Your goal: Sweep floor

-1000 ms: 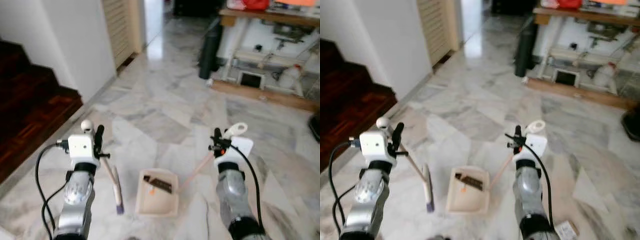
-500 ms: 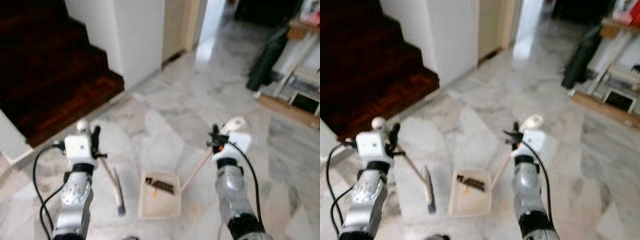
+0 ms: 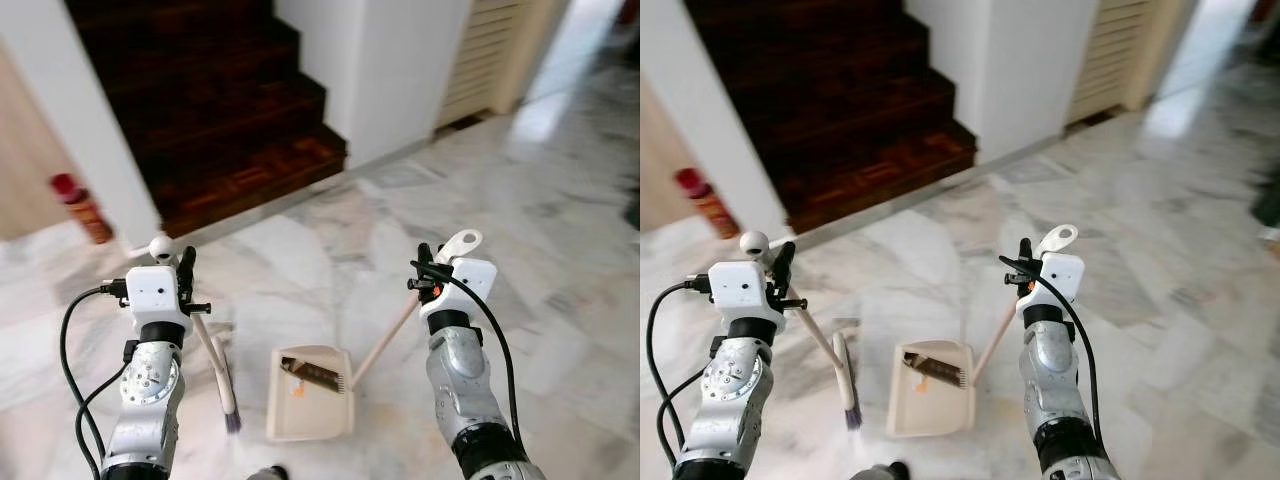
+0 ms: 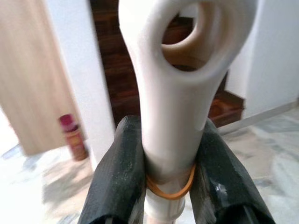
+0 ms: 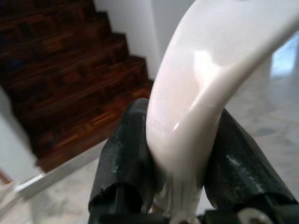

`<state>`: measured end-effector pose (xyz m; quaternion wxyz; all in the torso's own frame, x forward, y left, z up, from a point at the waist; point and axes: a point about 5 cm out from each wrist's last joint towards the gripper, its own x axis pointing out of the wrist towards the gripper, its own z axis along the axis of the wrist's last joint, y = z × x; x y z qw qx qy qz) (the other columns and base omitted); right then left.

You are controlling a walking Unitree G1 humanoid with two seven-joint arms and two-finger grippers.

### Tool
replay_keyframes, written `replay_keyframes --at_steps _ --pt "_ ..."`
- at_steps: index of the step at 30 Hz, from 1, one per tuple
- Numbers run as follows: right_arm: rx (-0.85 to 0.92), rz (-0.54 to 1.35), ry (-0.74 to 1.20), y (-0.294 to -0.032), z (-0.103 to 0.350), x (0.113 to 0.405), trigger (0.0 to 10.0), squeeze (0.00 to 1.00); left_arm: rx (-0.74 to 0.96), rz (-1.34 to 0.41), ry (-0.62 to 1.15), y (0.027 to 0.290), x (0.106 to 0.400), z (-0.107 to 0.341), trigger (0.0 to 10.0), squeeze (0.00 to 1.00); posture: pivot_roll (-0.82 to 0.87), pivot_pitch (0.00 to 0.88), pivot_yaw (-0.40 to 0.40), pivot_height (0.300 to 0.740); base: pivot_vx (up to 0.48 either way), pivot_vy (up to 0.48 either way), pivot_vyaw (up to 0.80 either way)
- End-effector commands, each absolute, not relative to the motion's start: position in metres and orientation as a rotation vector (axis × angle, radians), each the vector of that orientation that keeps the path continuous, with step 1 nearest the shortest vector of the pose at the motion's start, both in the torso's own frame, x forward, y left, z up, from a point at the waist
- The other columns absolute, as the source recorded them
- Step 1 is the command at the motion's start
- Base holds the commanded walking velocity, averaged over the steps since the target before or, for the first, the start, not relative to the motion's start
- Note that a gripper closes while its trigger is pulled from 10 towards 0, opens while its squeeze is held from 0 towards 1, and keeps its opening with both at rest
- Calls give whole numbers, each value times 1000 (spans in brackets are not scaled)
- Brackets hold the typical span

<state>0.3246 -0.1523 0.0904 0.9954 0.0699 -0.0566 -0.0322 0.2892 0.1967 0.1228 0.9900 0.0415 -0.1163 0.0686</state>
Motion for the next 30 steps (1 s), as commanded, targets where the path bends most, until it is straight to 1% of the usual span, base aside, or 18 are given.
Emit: replay_keyframes --at_steps 1,10,24,30 --pt "145 -64 -161 -152 103 328 10000 0 85 143 -279 198 290 133 10000 0 120 131 -33 740 0 0 800" --pt "148 -63 -157 -152 103 328 10000 0 92 151 -279 200 289 135 10000 0 128 140 -30 740 0 0 800" --pt "188 -39 -113 -148 99 329 10000 0 70 160 -264 202 288 134 10000 0 129 148 -32 740 0 0 0" --pt "195 -28 -111 -146 100 330 10000 0 70 158 -262 202 288 134 10000 0 131 151 -32 740 0 293 0"
